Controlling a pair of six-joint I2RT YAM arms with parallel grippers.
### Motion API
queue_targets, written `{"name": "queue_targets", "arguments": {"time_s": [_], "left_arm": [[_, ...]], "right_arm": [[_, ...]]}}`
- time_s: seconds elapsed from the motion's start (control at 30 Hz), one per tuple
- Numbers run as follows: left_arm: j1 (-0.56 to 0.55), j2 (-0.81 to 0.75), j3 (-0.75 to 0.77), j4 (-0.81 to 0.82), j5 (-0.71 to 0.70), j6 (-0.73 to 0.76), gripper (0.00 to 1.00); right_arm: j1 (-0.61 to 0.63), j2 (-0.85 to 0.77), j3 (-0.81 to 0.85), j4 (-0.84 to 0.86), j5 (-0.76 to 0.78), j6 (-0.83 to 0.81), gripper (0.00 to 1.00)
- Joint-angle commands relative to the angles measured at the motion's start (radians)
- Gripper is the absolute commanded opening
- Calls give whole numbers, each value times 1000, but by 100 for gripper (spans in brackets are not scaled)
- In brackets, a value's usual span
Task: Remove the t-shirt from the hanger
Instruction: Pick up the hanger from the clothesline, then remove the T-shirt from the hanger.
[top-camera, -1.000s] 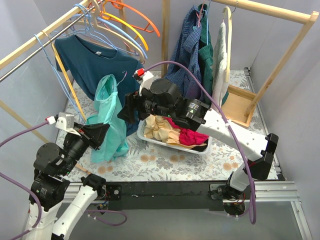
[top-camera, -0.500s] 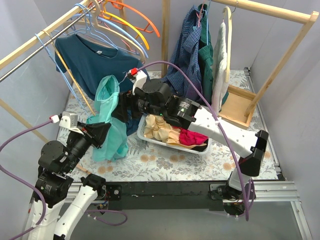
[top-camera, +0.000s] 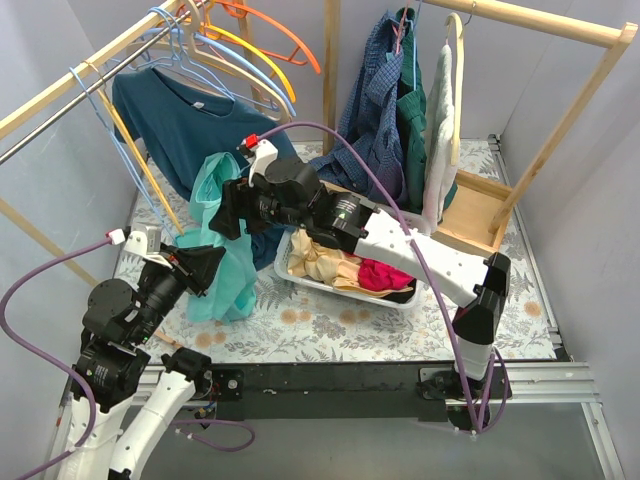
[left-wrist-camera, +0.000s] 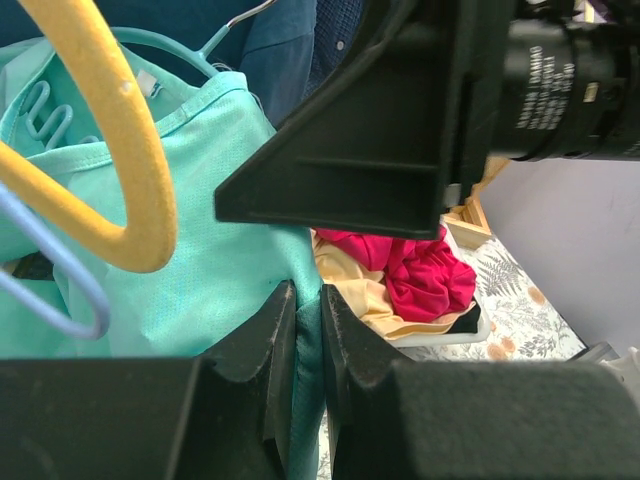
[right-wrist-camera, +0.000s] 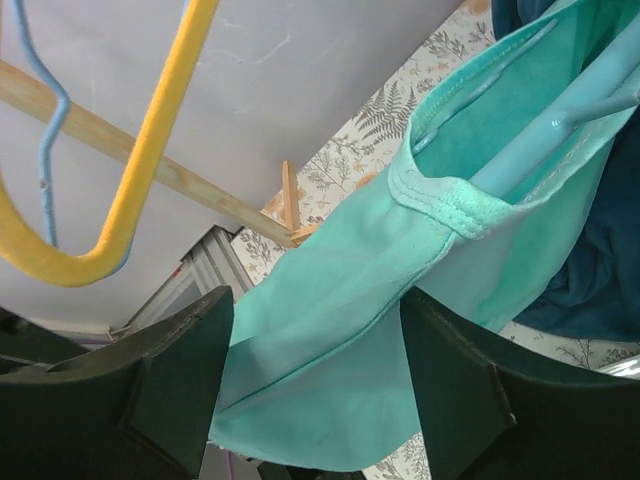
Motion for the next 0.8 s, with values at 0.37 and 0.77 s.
{"name": "queue_targets", "arguments": {"time_s": [0.37,0.77], "left_arm": [[2,8,14,49,100,59,36],[2,45,177,-2,115,87,82]], "right_arm": [[7,45,86,-71,78,-11,1],[7,-267,-245,-73,126,-189,1]]}}
